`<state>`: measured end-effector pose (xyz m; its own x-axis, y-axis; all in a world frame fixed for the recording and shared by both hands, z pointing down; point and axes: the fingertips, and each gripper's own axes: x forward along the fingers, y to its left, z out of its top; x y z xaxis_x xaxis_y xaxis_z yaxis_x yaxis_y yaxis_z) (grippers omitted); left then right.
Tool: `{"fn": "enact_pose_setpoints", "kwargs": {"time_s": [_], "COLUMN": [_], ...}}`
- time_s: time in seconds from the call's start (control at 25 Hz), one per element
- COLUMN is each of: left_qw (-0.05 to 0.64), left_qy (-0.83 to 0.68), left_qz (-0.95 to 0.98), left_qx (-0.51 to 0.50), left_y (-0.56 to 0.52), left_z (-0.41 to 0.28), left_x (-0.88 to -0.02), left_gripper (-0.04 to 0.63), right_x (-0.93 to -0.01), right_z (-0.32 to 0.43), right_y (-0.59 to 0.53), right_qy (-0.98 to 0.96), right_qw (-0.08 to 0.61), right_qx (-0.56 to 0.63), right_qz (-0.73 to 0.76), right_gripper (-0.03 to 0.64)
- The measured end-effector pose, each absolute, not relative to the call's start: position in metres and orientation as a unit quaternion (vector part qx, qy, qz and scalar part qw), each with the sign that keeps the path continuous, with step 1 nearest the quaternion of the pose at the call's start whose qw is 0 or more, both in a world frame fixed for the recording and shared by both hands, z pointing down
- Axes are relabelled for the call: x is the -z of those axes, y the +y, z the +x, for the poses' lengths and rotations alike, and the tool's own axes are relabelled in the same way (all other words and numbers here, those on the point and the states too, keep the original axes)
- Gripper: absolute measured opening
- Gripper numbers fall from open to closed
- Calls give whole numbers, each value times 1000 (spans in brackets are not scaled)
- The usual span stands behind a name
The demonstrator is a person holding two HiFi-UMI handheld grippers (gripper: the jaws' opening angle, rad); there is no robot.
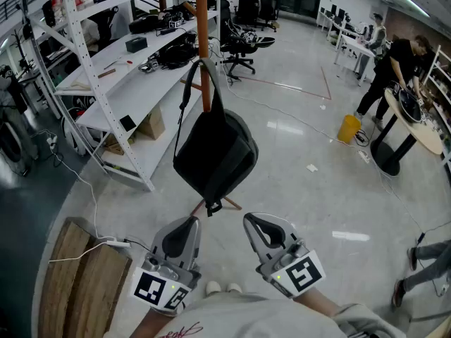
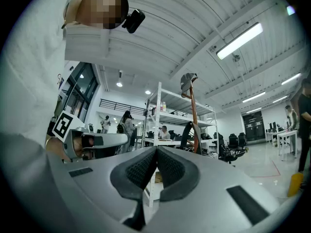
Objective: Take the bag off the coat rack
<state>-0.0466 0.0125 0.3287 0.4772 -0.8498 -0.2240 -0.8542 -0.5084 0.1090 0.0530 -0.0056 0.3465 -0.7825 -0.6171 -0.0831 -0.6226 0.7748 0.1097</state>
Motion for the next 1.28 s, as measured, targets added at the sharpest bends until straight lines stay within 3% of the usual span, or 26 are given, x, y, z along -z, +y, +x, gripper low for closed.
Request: {"fn": "enact_pose_setpoints", "kwargs": {"time_s": [0.76,0.92,1.28], "left_qw": [1,3,2], "left_qy": [504,507,527], "left_qz": [-854,-852,-840], "left_qx": [-129,-130,-131], "left_y": [17,14,11], "left_z": [-50,-47,-39], "left_x": [-332,-333,-335], "left_gripper": [20,20,20], "right_x": [-348,-346,-350], "right_z": [51,52,63], "right_y": [-1,0,-11], "right_qy": [942,944,945], "right_qw": [13,36,20], "right_qx": [-30,-61,-85], "right_qz": [-333,-321,-315], "right_gripper": [20,20,21]}}
